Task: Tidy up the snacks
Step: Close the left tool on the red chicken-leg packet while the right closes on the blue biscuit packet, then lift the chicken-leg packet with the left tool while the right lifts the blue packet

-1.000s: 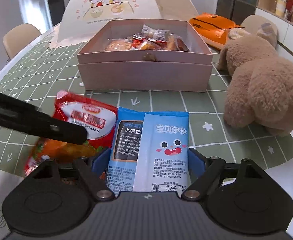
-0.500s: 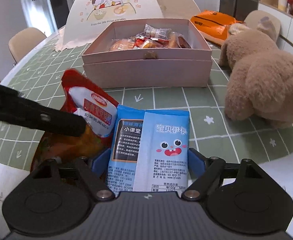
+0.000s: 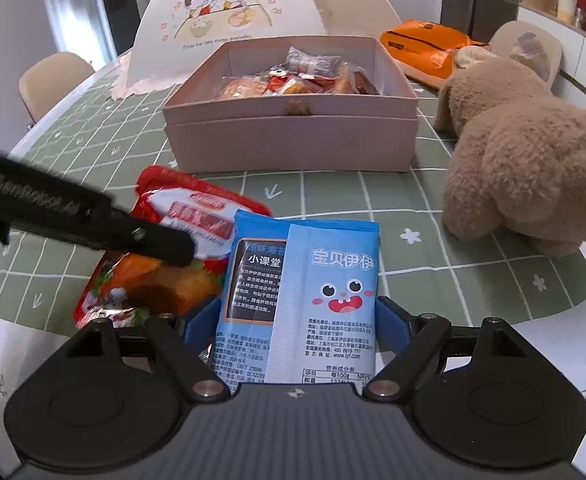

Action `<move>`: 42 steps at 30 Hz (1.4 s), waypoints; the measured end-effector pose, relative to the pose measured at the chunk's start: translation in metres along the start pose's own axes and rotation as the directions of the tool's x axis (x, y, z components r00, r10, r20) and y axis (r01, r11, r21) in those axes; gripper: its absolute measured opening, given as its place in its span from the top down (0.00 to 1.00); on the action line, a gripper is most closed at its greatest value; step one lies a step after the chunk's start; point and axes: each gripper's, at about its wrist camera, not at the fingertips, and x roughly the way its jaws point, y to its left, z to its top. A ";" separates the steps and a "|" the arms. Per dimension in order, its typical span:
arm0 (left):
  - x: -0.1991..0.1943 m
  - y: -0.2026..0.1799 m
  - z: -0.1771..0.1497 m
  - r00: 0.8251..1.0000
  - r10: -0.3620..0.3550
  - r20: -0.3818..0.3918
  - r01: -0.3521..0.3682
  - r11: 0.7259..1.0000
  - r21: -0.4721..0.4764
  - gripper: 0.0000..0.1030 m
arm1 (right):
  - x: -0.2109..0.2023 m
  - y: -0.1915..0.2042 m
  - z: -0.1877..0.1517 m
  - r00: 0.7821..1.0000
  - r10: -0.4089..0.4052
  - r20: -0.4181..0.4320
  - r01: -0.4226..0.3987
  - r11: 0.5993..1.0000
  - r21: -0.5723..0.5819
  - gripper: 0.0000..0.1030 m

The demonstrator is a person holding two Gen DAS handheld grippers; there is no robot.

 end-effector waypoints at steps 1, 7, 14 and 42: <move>-0.003 0.000 -0.002 1.000 0.004 0.000 -0.004 1.000 0.008 0.71 | -0.001 -0.003 0.001 1.000 -0.018 0.009 0.018 1.000 0.008 0.19; -0.033 0.017 -0.022 0.999 0.037 -0.012 -0.036 0.999 0.010 0.71 | 0.003 -0.017 -0.002 0.997 -0.081 -0.005 0.081 0.996 0.041 0.19; -0.022 0.041 -0.023 0.998 -0.055 -0.028 0.052 0.994 -0.099 0.68 | 0.002 0.021 -0.010 1.000 -0.011 0.005 0.011 0.997 -0.082 0.19; -0.007 0.019 -0.027 0.991 -0.125 -0.042 0.122 0.990 -0.066 0.55 | -0.005 0.023 -0.018 0.999 0.054 -0.002 -0.054 0.993 -0.101 0.18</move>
